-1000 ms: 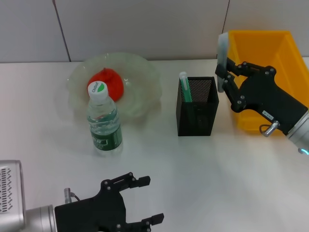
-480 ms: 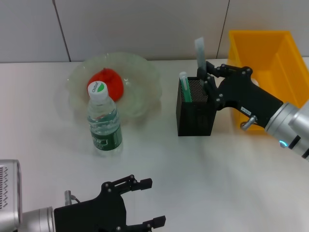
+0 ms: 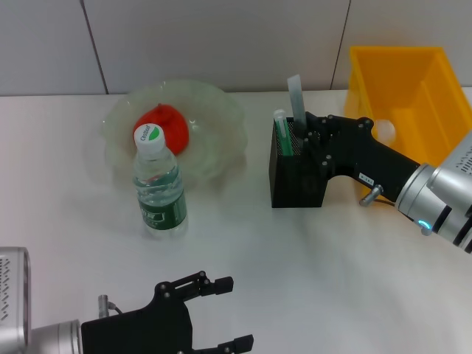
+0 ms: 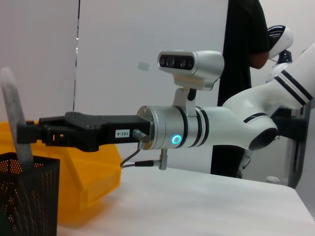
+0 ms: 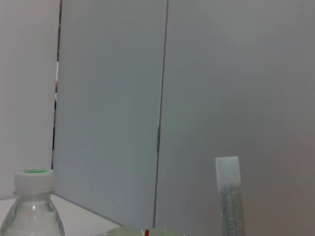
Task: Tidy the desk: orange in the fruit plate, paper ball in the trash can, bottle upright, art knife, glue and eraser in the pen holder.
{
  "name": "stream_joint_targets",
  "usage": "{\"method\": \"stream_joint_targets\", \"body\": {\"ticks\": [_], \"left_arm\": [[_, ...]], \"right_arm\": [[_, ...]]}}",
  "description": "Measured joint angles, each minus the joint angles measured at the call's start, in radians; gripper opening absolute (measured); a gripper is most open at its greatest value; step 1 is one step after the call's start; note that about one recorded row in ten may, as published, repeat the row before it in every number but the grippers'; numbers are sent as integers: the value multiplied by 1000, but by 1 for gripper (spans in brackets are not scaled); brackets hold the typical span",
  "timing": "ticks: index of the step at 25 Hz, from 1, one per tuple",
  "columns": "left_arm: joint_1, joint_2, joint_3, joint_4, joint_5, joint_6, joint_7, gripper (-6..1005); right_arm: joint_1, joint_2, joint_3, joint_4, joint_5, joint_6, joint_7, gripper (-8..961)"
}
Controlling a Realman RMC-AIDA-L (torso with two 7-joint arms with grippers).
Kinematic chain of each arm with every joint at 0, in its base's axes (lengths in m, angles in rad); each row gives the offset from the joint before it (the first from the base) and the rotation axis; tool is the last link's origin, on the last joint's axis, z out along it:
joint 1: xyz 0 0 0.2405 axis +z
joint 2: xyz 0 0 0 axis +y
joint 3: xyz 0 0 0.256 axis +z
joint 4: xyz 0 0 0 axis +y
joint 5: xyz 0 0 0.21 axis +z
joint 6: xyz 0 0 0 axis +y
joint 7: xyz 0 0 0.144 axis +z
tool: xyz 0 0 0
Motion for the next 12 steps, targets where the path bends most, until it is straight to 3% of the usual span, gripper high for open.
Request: {"method": "stream_joint_targets", "body": {"ticks": [3,12], "left_arm": [[1,0,0,1,0,6,2,800],[7,3,-9,8,-1,20,5,800]], "right_arm": [[-17,-1,3,3,3,-12,4,163],[-90,-2,1,48,50,-113,20,370]]}}
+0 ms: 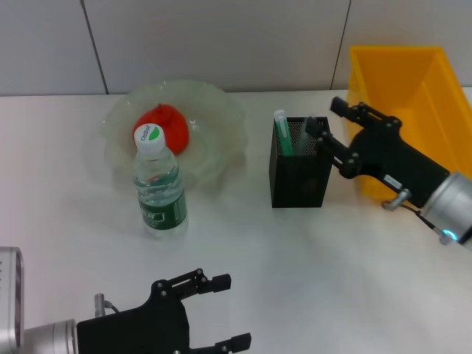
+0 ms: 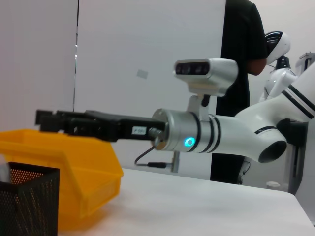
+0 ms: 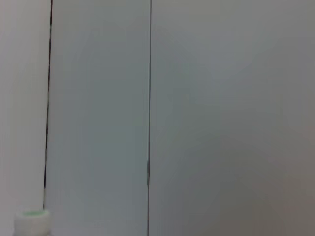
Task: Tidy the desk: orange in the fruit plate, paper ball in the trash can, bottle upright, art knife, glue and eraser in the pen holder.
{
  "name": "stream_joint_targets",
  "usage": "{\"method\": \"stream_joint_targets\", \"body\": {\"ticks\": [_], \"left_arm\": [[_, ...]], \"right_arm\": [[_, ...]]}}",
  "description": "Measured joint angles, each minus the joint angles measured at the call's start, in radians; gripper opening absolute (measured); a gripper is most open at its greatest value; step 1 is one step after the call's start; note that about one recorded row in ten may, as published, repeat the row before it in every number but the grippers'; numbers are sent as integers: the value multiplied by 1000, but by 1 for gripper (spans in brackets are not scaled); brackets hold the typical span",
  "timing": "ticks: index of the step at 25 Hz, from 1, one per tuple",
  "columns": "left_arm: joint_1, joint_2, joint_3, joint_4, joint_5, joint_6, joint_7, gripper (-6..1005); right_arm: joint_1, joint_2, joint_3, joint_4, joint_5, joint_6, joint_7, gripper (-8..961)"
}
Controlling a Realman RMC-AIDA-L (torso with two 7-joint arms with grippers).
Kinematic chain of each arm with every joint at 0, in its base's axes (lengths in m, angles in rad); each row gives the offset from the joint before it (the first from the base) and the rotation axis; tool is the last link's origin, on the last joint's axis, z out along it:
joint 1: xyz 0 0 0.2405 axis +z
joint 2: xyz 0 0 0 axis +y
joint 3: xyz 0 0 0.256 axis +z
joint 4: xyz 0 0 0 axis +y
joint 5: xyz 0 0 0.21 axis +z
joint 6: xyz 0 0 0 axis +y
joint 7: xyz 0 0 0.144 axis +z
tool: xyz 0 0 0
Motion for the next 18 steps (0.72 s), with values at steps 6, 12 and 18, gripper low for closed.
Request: {"method": "stream_joint_targets", "body": {"ticks": [6,12,18], "left_arm": [[6,4,-1,4,-3,1,3,800],[6,9,-8,7,-3,-4,10,800],[6,21,-13,7,-3,-12,11,800]], "right_arm": [[-144,-27,-2,91,-58,-190,124,559],[-264,-79,1,154,-184,-278,229,745],[-295,-116,7,150,-406,-340,251,775]]}}
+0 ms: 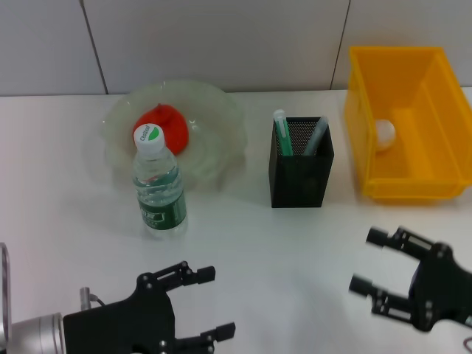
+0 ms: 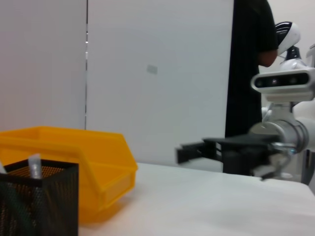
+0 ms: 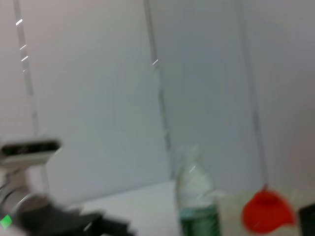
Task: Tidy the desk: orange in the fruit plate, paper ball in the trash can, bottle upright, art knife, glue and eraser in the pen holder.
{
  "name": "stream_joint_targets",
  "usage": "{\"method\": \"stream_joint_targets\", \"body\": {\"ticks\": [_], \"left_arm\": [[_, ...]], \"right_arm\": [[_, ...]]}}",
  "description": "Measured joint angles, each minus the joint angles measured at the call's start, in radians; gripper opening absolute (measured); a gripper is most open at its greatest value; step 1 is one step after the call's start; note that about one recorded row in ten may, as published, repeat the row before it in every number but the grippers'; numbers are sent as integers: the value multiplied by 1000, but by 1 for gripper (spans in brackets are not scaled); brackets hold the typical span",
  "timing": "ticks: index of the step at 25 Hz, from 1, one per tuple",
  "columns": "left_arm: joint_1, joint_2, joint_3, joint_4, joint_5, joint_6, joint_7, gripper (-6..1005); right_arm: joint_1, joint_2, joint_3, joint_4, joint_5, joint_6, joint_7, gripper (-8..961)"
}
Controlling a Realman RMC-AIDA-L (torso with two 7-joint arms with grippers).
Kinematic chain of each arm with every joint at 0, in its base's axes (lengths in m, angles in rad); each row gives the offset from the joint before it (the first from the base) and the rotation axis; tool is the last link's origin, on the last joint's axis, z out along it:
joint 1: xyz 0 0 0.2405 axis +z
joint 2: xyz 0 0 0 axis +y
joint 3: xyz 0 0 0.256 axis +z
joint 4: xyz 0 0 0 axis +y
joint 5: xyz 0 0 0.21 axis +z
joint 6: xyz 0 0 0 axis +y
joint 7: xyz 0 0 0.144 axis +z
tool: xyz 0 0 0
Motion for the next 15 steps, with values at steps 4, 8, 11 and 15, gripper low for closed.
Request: {"method": "stream_joint_targets", "body": {"ticks": [4,8,11,15], "left_arm": [[0,5,-22,1,2,-15,1,800],[1,7,-26,8,2,-24,2,800],[1,7,-26,10,2,-24,2,800],[2,7,-26,11,1,-24,2,800]], "right_arm": [[5,8,0,-2,-73,8,2,775],[13,21,-4,-10,-82,17,2,775],[13,24,-3,-11,-83,26,2,776],[15,29,-4,-13,-83,38,2,776]]}}
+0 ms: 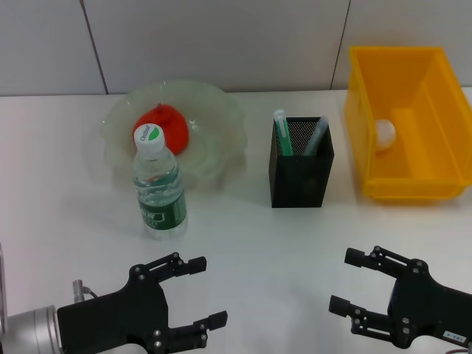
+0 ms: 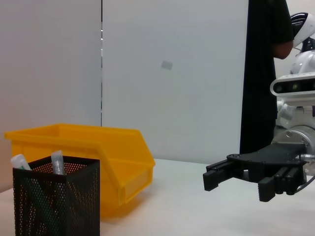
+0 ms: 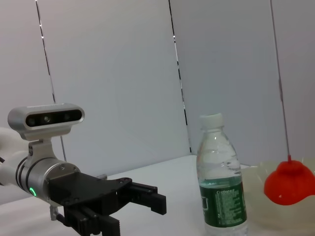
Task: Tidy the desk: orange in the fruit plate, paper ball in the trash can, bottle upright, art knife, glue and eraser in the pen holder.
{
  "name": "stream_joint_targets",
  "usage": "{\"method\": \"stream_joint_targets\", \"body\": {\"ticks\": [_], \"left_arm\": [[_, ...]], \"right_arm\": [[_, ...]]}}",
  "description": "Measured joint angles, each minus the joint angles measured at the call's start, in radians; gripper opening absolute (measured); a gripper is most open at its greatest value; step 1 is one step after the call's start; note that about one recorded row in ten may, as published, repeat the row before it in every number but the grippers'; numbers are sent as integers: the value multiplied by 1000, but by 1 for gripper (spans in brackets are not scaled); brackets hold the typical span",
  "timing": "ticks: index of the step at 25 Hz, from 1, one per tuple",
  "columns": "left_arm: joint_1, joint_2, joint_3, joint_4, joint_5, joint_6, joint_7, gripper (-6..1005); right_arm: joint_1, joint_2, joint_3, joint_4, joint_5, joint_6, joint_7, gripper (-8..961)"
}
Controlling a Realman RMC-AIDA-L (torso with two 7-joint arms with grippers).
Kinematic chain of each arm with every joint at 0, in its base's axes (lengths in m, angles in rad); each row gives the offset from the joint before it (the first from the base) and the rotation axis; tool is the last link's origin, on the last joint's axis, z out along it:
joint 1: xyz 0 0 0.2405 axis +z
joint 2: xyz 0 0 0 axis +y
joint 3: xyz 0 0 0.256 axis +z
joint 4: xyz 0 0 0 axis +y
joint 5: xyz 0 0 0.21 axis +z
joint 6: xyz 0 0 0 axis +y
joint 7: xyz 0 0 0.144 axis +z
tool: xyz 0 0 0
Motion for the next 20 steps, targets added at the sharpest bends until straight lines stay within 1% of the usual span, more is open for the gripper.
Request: {"method": "stream_joint_targets", "body": {"ticks": [6,10,20], "left_arm": [[0,-1,-3,5,-2,-1,0,800],[4,1,-43,9,0,-8,0,800],[8,0,-49,13,4,-11,0,800]], "right_arm": [[3,6,5,-2,-1,9,1,776],[6,8,4,-2,-1,16,2,776],[10,10,5,-2,-1,18,14,775]]}}
